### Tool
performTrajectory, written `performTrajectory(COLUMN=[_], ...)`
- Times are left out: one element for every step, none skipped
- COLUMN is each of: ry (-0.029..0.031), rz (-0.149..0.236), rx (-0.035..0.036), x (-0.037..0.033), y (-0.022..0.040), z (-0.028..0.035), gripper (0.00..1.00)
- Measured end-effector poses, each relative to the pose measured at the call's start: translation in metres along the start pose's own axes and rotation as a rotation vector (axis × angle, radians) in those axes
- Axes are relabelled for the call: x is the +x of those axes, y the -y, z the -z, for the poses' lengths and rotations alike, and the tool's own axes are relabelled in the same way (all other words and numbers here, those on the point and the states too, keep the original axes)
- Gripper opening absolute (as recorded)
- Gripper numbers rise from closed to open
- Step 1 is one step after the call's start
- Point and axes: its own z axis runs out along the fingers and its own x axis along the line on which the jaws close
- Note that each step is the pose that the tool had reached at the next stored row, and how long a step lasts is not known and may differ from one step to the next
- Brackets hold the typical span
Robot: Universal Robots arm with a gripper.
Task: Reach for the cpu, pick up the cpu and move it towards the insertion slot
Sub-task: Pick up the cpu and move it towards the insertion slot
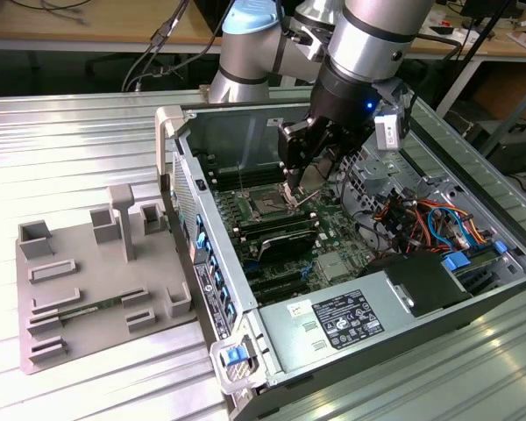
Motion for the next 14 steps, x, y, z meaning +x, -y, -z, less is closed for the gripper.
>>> performTrajectory(ry=[0.0001, 0.0000, 0.0000, 0.0000, 0.0000, 0.0000, 0.0000, 0.0000, 0.0000, 0.0001, 0.0000, 0.0000, 0.0000, 0.0000], rz=[0.000, 0.000, 0.000, 0.000, 0.000, 0.000, 0.000, 0.000, 0.000, 0.000, 0.000, 0.000, 0.000, 0.000], rx=[0.0000, 0.0000, 0.0000, 0.0001, 0.0001, 0.0001, 0.0001, 0.0001, 0.0001, 0.0001, 0.0000, 0.0001, 0.0000, 0.0000], x=[-0.0013, -0.0022, -0.0028, -0.0042, -0.0052, -0.0061, -0.0070, -0.0077, -0.0086, -0.0092, -0.0099, -0.0111, -0.0121, -0.0128], y=[0.0001, 0.0002, 0.0003, 0.0005, 0.0005, 0.0006, 0.0008, 0.0008, 0.0009, 0.0010, 0.0011, 0.0012, 0.0012, 0.0011], z=[-0.0005, -0.0008, -0.0011, -0.0016, -0.0019, -0.0023, -0.0027, -0.0029, -0.0033, -0.0036, -0.0039, -0.0045, -0.0051, -0.0056], gripper=[0.55, 0.55, 0.55, 0.55, 0.55, 0.55, 0.55, 0.55, 0.55, 0.55, 0.55, 0.55, 0.55, 0.55])
